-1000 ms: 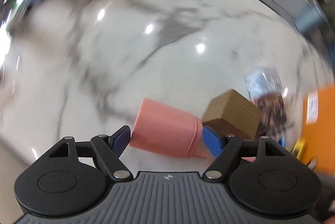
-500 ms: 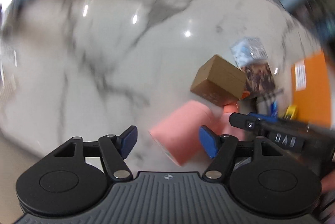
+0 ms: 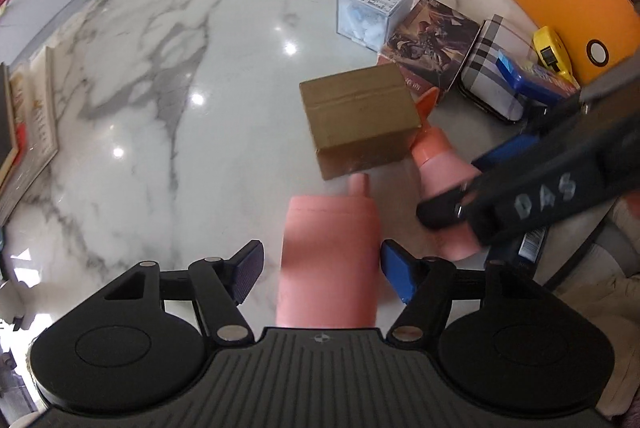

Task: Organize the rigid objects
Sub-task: 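Lift both pink bottles and carry them over the orange box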

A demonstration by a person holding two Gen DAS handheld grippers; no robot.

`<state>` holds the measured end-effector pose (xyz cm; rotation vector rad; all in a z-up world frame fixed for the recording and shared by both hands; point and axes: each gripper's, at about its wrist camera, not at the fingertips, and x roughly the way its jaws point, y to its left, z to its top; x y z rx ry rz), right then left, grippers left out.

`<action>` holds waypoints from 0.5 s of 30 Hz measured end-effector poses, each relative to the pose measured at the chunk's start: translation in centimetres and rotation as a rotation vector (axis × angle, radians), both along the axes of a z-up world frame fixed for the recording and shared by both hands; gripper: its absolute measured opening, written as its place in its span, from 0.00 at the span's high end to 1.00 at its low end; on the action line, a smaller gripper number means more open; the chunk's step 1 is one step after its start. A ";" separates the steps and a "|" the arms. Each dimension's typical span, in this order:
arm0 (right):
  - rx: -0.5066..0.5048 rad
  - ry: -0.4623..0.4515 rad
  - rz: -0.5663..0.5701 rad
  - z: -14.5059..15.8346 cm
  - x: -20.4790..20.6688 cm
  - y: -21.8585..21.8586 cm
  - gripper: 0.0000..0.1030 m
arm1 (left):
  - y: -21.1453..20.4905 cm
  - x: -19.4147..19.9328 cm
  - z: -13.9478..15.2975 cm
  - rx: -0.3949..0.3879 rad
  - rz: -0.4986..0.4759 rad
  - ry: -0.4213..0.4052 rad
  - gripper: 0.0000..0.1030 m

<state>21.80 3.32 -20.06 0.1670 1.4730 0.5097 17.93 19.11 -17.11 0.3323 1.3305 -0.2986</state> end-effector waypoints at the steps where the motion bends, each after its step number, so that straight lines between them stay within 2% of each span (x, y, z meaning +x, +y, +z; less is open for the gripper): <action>1: 0.000 0.010 -0.001 -0.2 0.0 0.1 0.43 | -0.1 0.1 -0.2 -0.006 -0.003 0.010 0.24; 3: 0.016 0.017 0.001 -0.5 -0.1 0.2 0.43 | -0.1 0.4 -0.8 -0.027 0.011 0.040 0.36; 5: 0.008 0.006 0.009 -0.4 -0.3 0.5 0.49 | -0.1 0.2 -1.2 -0.038 0.036 0.050 0.40; 10: 0.010 -0.007 -0.013 0.1 -0.7 -1.1 0.49 | 0.4 -0.7 -0.7 -0.039 0.165 0.042 0.40; 15: 0.037 -0.120 -0.002 3.0 -1.6 -3.1 0.50 | 0.7 -2.0 2.3 -0.110 0.346 -0.048 0.40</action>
